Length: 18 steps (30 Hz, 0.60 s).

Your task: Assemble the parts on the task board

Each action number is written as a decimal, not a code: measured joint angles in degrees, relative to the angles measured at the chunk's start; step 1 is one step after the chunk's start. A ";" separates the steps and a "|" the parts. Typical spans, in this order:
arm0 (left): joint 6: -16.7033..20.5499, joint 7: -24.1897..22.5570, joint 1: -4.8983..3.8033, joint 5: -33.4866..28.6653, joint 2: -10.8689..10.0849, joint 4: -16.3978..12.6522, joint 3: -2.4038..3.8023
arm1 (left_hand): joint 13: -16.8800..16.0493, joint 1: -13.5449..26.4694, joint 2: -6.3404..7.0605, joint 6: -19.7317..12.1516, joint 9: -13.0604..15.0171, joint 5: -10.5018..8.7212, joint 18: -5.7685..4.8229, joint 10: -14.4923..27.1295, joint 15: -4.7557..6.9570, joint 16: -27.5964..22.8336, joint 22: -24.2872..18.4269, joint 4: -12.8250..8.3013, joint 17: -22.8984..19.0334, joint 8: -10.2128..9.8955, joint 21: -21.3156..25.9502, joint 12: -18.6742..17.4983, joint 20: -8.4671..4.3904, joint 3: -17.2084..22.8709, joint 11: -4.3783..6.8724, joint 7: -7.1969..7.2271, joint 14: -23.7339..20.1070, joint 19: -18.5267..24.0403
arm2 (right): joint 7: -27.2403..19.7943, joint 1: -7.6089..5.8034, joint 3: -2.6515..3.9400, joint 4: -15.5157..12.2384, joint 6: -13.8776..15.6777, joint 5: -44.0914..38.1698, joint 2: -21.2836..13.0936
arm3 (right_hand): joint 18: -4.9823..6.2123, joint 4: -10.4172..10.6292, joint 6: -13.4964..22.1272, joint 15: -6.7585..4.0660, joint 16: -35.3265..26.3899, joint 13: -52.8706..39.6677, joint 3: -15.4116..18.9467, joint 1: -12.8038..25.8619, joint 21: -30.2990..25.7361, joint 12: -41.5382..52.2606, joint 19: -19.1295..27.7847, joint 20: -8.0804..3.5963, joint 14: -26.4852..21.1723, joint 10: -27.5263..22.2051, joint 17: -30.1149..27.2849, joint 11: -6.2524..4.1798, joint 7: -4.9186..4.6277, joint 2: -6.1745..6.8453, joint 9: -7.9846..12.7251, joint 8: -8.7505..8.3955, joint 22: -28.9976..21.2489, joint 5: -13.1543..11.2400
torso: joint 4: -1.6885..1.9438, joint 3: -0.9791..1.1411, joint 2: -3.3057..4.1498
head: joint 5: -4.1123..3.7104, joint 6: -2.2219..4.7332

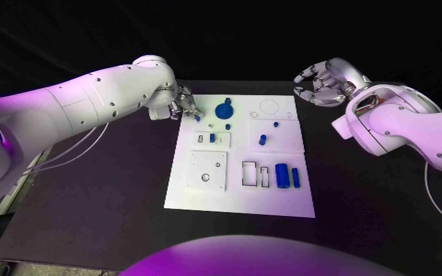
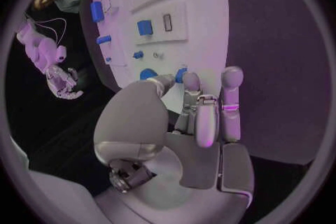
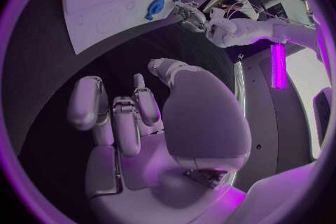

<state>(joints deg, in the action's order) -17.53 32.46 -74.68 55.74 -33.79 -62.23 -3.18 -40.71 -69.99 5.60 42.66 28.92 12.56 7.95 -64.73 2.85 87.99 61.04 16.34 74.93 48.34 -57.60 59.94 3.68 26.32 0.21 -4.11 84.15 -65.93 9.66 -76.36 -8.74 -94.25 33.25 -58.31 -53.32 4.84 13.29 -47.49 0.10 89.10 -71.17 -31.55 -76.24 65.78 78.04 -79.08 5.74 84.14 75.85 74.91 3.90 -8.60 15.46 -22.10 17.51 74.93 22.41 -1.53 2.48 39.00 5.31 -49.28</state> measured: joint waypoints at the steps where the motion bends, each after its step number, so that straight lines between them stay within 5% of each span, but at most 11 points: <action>1: 0.06 0.00 0.00 -0.05 -0.02 -0.04 0.00 | -0.38 -0.38 0.18 0.10 0.24 -0.70 0.00 -0.22 0.00 0.00 0.12 0.02 0.00 0.68 0.00 0.48 -0.09 1.13 0.21 0.18 0.00 -0.09 | 0.00 0.00 0.00 0.03 0.00 0.00 0.02 | 0.00 0.00 0.00 0.00 0.00 0.00 0.00 0.00 0.00 0.00 0.00 0.00 0.00 0.00 0.00 0.00 0.00 0.00 0.00 0.00 0.00 0.00 | 0.00 0.00 0.00 | 0.00 -0.01; 4: 0.23 -0.02 0.00 -0.19 -0.07 -0.16 0.01 | -1.52 -2.36 0.75 -0.88 0.56 -7.83 0.00 -0.63 0.47 0.16 0.67 -1.16 0.00 2.93 0.00 1.99 -0.41 8.93 0.63 0.81 -0.17 -0.41 | 0.00 0.00 0.00 0.08 -0.01 0.00 0.05 | 0.00 0.00 0.00 0.00 0.00 0.00 0.00 0.00 0.00 0.00 0.00 0.00 0.00 0.00 0.00 0.00 0.00 0.00 -0.04 0.00 0.00 0.00 | 0.03 -0.01 0.00 | 0.01 -0.01; 5: 0.26 -0.03 0.00 -0.23 -0.09 -0.18 0.01 | -1.62 -2.79 1.18 -1.39 0.56 -8.76 0.00 -0.71 0.53 0.25 0.88 -0.59 0.00 4.02 0.00 2.36 -0.41 10.58 0.71 0.71 -0.10 -0.41 | 0.00 0.00 0.00 0.08 -0.01 0.00 0.06 | 0.00 0.00 0.00 0.00 0.00 0.00 0.00 0.00 0.00 0.00 0.00 0.00 0.00 0.00 0.00 0.00 0.00 0.00 -0.06 0.00 0.00 0.00 | 0.03 -0.01 -0.01 | 0.01 -0.01; 8: 0.27 -0.03 0.00 -0.33 -0.12 -0.29 0.01 | -1.57 -3.13 1.52 -2.03 0.56 -8.90 0.00 -1.03 0.53 0.25 1.45 1.13 0.00 5.77 0.00 2.61 -0.41 12.30 0.39 0.25 -0.10 -0.41 | 0.02 0.00 0.00 0.11 -0.02 0.00 0.10 | 0.00 0.00 0.00 0.00 0.00 0.00 0.00 0.00 0.00 0.00 0.00 0.00 0.00 0.00 0.00 0.00 0.00 0.00 -0.06 0.00 -0.01 0.00 | 0.02 -0.01 -0.03 | 0.01 -0.01; 15: 0.62 -0.19 0.00 -0.60 -1.15 -1.64 0.03 | -1.75 -2.14 2.51 -2.03 0.57 -8.80 0.01 -1.75 0.53 0.25 2.31 1.58 -0.01 7.38 0.00 3.30 -0.40 12.76 0.30 0.23 -0.10 -0.41 | 0.04 0.00 0.00 0.14 -0.06 0.00 0.13 | 0.00 0.00 0.00 0.00 0.00 0.00 0.00 0.00 0.00 0.00 0.00 0.00 0.00 0.00 0.00 0.00 0.00 0.00 -0.06 0.00 -0.01 0.00 | 0.00 -0.02 -0.07 | 0.12 -0.07; 18: 1.18 -0.40 0.01 -0.75 -2.22 -3.10 0.07 | -1.92 -1.08 2.95 -2.14 0.57 -8.14 0.00 -1.86 0.53 0.25 2.52 -1.47 -0.01 7.43 0.00 3.46 -0.41 15.99 0.41 0.11 -0.10 -0.41 | 0.06 0.00 0.00 0.15 -0.07 0.00 0.11 | 0.00 0.00 0.00 0.00 0.00 -0.01 0.00 0.00 0.00 0.00 0.00 0.00 0.00 0.00 0.00 0.00 0.00 0.00 -0.05 0.00 -0.01 0.00 | 0.02 0.00 -0.09 | 0.16 -0.08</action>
<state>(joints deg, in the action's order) -16.34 32.07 -74.67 54.99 -36.01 -65.33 -3.11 -42.63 -71.07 8.55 40.52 29.49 4.42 7.95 -66.58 3.38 88.24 63.56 14.87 74.92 55.77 -57.60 63.40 3.28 42.31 0.62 -4.00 84.04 -66.34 9.72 -76.36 -8.74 -94.10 33.18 -58.30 -53.21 4.84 13.29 -47.49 0.10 89.10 -71.17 -31.55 -76.24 65.78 78.04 -79.08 5.74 84.15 75.85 74.91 3.90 -8.60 15.46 -22.15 17.51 74.92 22.41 -1.51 2.48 38.90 5.47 -49.36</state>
